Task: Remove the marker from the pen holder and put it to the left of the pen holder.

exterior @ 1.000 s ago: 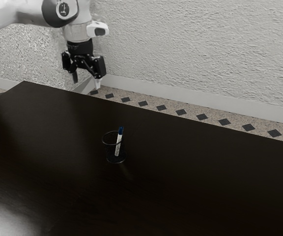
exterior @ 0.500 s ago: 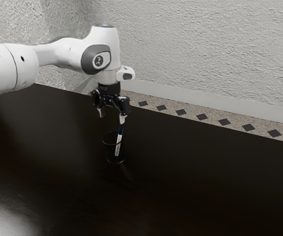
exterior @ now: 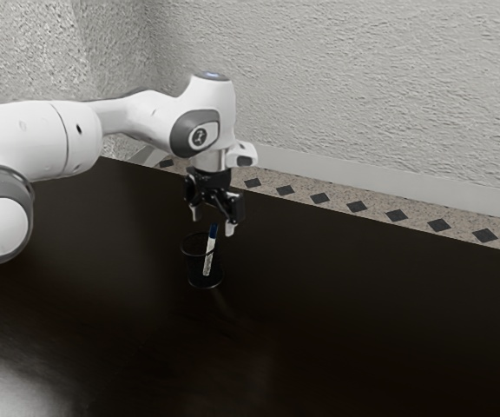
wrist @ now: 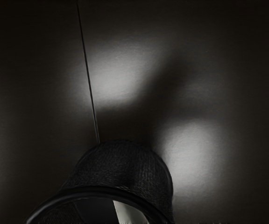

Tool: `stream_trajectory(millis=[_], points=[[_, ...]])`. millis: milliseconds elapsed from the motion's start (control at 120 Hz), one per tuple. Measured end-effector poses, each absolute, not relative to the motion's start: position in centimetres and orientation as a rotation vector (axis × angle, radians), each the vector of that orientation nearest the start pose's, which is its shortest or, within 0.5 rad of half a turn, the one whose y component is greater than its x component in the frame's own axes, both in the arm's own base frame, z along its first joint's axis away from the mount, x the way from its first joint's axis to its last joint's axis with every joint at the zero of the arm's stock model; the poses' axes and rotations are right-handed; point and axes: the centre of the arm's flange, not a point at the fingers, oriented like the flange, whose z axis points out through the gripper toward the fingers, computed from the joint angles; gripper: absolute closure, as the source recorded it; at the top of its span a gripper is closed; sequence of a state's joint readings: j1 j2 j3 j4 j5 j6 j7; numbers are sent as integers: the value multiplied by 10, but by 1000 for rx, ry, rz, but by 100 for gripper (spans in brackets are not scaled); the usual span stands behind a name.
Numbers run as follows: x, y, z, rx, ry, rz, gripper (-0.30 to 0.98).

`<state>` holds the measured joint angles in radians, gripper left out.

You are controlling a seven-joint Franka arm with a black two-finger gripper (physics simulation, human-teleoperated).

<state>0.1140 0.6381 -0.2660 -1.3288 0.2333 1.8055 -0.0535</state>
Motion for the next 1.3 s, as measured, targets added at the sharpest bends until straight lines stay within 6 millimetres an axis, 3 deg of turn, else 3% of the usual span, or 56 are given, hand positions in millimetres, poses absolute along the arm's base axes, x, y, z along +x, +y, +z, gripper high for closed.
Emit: stream_trajectory(millis=[242, 542, 1075, 1192, 1300], points=[[702, -58, 357, -3056, 217, 257, 0], [703, -55, 339, -3059, 210, 316, 7], [705, -53, 351, -3056, 192, 293, 70], [704, -53, 363, -3049, 189, 270, 74], [696, -51, 408, -3033, 177, 225, 76]])
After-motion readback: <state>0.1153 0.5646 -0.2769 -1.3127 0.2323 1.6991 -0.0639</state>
